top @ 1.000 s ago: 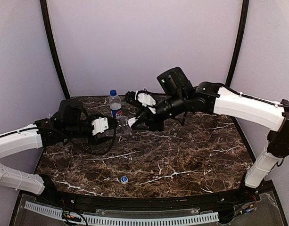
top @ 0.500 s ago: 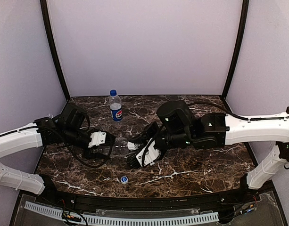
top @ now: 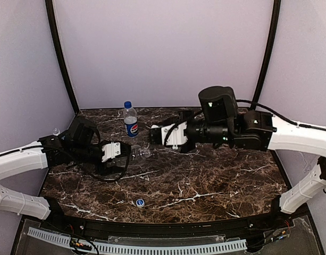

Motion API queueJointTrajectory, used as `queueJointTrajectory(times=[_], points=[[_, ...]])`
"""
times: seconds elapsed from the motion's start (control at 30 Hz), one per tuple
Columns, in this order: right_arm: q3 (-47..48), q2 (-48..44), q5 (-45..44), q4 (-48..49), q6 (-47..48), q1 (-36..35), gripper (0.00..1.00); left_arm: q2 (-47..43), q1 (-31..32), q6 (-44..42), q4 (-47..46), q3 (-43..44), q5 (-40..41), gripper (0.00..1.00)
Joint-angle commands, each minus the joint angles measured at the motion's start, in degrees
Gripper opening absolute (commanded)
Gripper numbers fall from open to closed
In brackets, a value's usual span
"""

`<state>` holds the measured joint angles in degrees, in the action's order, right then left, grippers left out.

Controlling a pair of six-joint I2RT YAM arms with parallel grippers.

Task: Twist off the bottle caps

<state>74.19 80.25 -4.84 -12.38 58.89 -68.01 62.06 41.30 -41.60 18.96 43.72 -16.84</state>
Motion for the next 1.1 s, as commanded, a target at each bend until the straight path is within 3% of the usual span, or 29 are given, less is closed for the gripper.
queueJointTrajectory(times=[0.0, 0.13, 0.33, 0.47, 0.63, 0.83, 1.07], points=[[8.54, 4.1, 13.63, -20.23, -29.72, 4.65, 0.0, -2.43, -2.42, 14.32, -12.03, -0.65, 9.29, 0.32], [5.49, 8.36, 19.57, -28.55, -36.83, 4.16, 0.0, -4.33, -7.5, 26.94, -15.81, 0.46, 5.69, 0.32], [4.74, 20.75, 13.79, -35.27, -38.1, -2.48, 0.0, -8.21, -8.86, 32.21, -19.85, -1.13, -6.31, 0.31], [9.96, 28.13, 9.79, -39.25, -38.54, -3.51, 0.0, -9.58, -8.89, 32.89, -19.96, -1.88, -9.56, 0.32], [15.83, 36.36, 8.88, -44.99, -38.05, -3.87, 0.0, -11.24, -8.91, 31.3, -19.48, -2.82, -9.38, 0.32], [26.4, 45.3, 1.15, -53.15, -39.39, -4.07, 0.0, -11.68, -8.87, 29.86, -19.56, -3.37, -8.56, 0.32], [39.08, 53.34, 3.18, -61.66, -39.55, -5.2, 0.0, -12.02, -8.87, 29.24, -20.52, -4.52, -8.49, 0.32]])
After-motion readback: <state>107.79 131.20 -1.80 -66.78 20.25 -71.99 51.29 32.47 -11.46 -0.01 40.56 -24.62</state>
